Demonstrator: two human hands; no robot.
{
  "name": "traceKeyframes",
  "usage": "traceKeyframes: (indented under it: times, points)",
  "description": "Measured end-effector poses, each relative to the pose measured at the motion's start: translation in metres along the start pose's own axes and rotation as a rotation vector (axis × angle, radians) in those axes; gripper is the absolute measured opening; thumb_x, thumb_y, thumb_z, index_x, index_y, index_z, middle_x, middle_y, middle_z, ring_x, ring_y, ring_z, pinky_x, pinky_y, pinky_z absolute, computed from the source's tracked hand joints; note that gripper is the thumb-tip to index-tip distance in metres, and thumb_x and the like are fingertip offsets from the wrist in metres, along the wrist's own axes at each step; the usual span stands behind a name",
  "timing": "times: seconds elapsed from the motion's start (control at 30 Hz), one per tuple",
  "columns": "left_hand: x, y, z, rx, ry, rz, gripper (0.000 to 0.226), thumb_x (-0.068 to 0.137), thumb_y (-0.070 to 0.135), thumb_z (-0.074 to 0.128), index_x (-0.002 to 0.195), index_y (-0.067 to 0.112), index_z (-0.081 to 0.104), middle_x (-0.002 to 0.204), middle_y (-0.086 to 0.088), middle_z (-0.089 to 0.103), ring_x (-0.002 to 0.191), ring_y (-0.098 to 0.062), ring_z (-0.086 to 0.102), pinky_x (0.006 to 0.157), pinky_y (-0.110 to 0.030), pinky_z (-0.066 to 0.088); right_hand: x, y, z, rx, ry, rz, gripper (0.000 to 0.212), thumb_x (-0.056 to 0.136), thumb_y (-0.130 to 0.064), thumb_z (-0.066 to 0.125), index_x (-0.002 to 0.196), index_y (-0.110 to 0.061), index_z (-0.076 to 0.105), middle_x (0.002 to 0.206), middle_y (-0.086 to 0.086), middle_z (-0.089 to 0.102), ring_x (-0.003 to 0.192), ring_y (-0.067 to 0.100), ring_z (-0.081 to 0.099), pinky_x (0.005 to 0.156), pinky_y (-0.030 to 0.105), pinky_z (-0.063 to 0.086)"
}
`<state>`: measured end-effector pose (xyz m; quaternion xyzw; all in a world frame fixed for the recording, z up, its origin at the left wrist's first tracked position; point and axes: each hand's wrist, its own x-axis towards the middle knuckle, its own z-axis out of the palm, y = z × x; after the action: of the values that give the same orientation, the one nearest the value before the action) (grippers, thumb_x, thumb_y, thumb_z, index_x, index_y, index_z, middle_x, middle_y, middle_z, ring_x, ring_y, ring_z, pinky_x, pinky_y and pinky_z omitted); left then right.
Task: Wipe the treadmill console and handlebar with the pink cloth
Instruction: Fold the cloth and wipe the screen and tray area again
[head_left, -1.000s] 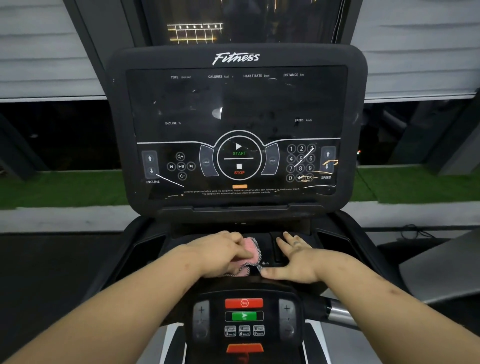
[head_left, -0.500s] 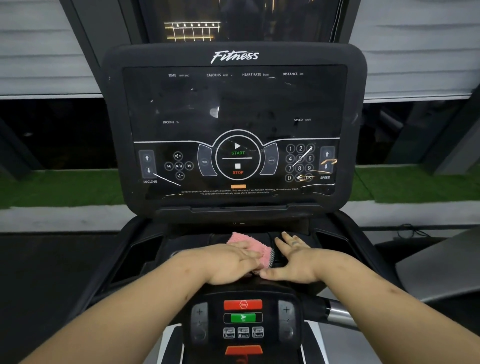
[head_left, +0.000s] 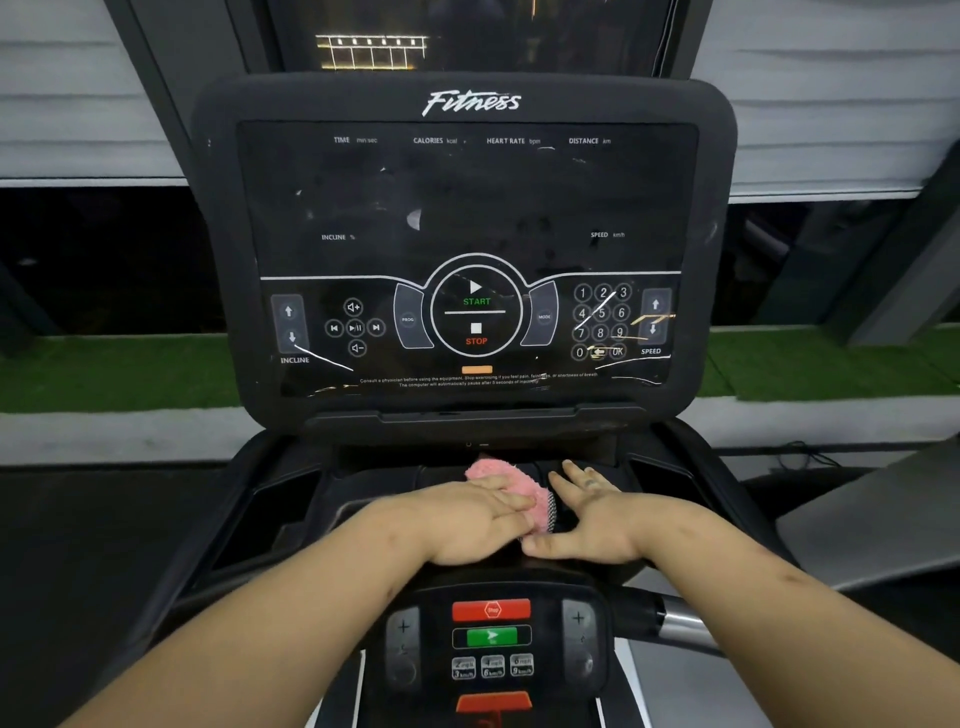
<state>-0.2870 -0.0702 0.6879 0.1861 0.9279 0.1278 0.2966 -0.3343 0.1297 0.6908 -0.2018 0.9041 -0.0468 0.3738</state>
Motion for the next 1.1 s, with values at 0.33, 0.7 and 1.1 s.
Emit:
traceKeyframes:
  times: [0.33,0.7,1.1]
  points:
    - [-0.032,-0.037,-0.001,-0.009,0.012,-0.081,0.056,0.111,0.050,0.023,0.162,0.030,0.032,0.170,0.015,0.019,0.157,-0.003,0.003,0.124,-0.024,-0.003,0.000,-0.001,0.000,0.009,0.010,0.009,0.122,0.079,-0.087,0.054,0.165,-0.025,-0.006,0.171,-0.002,-0.022,0.157,0.021,-0.019,0.129,0.049,0.003]
    - [-0.001,-0.010,-0.002,0.137,-0.039,0.033,0.050,0.112,0.042,0.018,0.161,0.037,0.032,0.173,0.009,0.005,0.159,-0.017,-0.007,0.129,-0.041,-0.005,-0.002,-0.001,-0.001,0.012,-0.006,0.004,0.121,0.080,-0.087,0.054,0.165,-0.026,-0.006,0.171,-0.003,-0.022,0.157,0.020,-0.019,0.129,0.047,0.002]
    - [-0.009,-0.002,-0.006,0.104,-0.050,-0.004,0.051,0.113,0.040,0.020,0.161,0.030,0.035,0.173,0.005,0.010,0.160,-0.018,-0.002,0.129,-0.039,-0.003,0.000,-0.001,-0.001,0.001,0.002,0.005,0.123,0.079,-0.088,0.054,0.165,-0.025,-0.006,0.170,-0.002,-0.023,0.157,0.021,-0.019,0.129,0.047,0.002]
